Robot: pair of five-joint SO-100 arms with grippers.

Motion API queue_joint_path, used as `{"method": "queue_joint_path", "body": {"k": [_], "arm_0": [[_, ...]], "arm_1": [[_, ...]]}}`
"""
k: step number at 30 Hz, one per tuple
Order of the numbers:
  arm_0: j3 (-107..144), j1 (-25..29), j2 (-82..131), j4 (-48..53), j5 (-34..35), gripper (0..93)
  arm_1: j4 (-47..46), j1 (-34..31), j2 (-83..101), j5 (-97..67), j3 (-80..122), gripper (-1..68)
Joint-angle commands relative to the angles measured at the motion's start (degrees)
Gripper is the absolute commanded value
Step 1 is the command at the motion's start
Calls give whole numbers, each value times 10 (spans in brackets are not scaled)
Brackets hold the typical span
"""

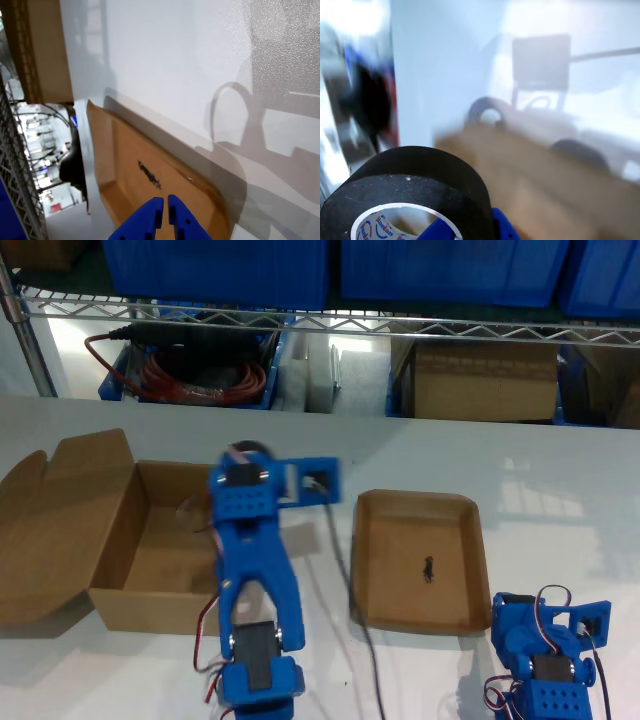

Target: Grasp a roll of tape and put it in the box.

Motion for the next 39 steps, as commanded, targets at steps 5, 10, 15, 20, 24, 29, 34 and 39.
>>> {"method": "queue_joint_path", "body": {"k": [5, 10, 15, 20, 24, 29, 34, 39], "arm_0": [[9, -149, 10, 12, -3, -1], [9, -163, -2, 16, -4, -1], [9, -161, -8, 27, -7, 92], [9, -163, -8, 36, -8, 249], [9, -164, -4, 36, -5, 249], [19, -138, 25, 37, -18, 216], [196, -33, 191, -65, -54, 0], [543, 93, 475, -220, -91, 0]], "arm_1": [[-3, -2, 4, 2, 8, 3], [-3, -2, 4, 2, 8, 3], [-3, -2, 4, 2, 8, 3], [-3, -2, 4, 2, 8, 3], [-3, -2, 4, 2, 8, 3], [-3, -2, 4, 2, 8, 3], [-3, -2, 4, 2, 8, 3], [-3, -2, 4, 2, 8, 3]]}}
